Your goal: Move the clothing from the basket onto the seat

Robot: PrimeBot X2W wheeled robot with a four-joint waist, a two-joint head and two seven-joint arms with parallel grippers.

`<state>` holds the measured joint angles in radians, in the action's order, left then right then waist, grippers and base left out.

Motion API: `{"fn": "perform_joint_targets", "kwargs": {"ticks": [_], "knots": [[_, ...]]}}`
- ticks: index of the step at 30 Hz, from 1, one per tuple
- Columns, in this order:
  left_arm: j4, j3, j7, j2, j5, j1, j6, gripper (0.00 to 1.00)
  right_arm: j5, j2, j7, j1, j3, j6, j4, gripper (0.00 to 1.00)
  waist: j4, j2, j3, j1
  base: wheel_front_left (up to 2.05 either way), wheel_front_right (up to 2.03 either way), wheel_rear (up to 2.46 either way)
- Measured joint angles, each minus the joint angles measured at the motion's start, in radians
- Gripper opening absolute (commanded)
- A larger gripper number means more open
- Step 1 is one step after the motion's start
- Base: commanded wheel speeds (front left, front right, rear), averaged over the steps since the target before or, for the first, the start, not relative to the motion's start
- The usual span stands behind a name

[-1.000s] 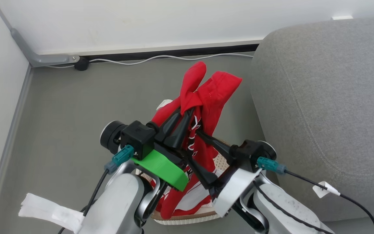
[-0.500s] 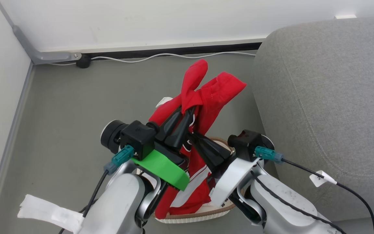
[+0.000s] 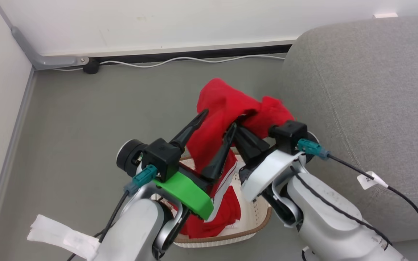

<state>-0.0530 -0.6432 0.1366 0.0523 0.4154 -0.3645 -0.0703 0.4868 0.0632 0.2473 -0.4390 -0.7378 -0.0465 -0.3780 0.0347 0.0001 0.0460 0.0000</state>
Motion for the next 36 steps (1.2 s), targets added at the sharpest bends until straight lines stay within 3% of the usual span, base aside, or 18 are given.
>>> {"fn": "perform_joint_targets", "kwargs": {"ticks": [12, 19, 36], "knots": [[0.002, -0.029, -0.036, 0.049, -0.016, 0.039, 0.0, 1.0, -0.006, 0.007, 0.0, -0.045, 0.114, 0.049, -0.044, 0.0, -0.009, 0.0, 0.013, 0.0001, 0.0, 0.0, 0.0], [0.007, -0.036, -0.049, 0.073, -0.024, 0.069, 0.0, 1.0, -0.013, 0.027, 0.0, -0.046, 0.157, 0.057, -0.051, 0.0, -0.03, 0.0, 0.022, 0.0001, 0.0, 0.0, 0.0], [0.076, -0.038, -0.076, 0.123, -0.07, 0.079, 0.011, 1.0, -0.03, 0.022, 0.0, -0.046, 0.238, 0.067, -0.023, 0.0, -0.159, 0.0, 0.083, 0.0001, 0.0, 0.0, 0.0]]}}
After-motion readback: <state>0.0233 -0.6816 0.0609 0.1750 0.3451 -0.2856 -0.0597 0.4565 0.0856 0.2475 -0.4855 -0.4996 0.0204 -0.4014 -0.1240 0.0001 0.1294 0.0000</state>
